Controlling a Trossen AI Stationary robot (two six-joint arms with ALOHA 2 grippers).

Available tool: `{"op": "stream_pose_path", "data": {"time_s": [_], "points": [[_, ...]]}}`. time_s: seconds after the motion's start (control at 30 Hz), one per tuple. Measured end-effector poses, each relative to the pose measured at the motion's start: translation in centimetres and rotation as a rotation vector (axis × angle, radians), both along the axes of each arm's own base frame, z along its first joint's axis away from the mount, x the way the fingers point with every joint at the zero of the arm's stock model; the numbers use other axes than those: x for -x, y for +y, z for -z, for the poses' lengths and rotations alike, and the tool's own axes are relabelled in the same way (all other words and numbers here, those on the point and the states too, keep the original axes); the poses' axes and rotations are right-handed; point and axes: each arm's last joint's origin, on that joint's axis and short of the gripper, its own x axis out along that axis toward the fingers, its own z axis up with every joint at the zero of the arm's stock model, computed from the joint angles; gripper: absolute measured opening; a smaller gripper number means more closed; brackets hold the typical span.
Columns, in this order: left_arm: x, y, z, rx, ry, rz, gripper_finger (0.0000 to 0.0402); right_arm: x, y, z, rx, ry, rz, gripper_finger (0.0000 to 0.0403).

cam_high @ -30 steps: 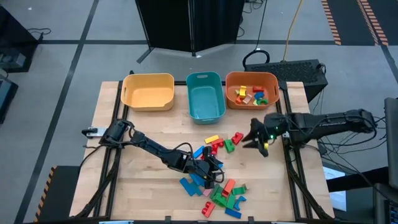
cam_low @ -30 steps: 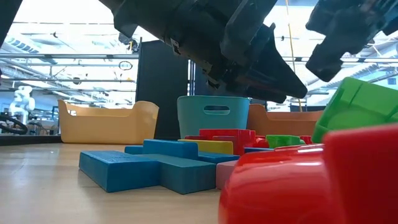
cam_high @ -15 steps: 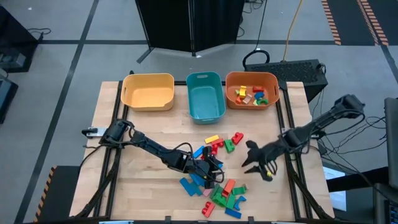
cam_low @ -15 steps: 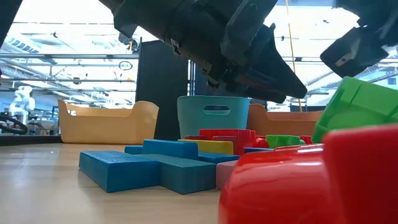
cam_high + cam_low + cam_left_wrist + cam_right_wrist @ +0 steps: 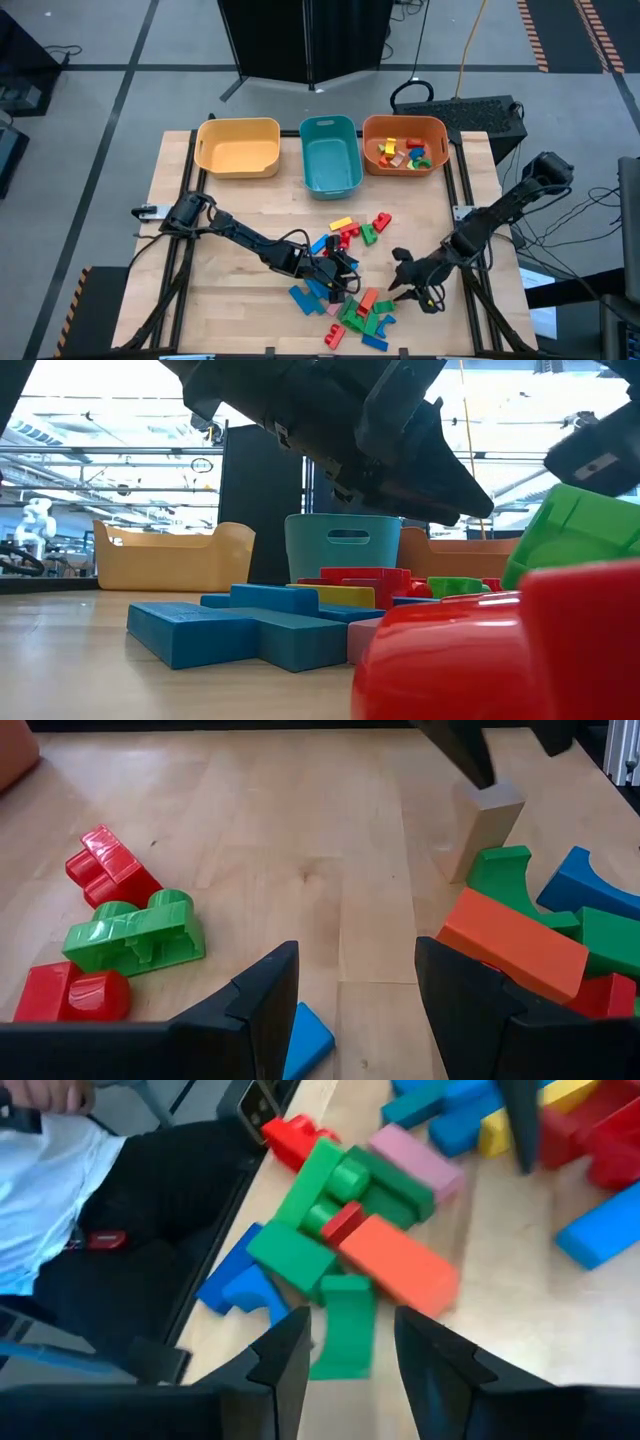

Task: Sort blocks by size
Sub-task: Put the light brown arch block into the orange bin

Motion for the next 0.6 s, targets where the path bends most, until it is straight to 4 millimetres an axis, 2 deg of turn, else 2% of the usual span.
{"op": "stream_pose_path", "data": {"time_s": [0.23,0.5,0.6], "points": [[0.0,0.1,0.0,-0.011,-0.005,-0.019,0.0192,0.7,1.0,0.6,0.025,0.019,0.022,0.0132],[-0.2,0.6,-0.1,-0.009,-0.013,-0.032,0.0192,1.3,1.5,0.7,0.093,-0.01,-0.038,0.0132],[-0.4,1.1,-0.1,-0.009,-0.014,-0.044,0.0192,1.4,1.9,0.5,0.07,-0.023,-0.08,0.0132]]}}
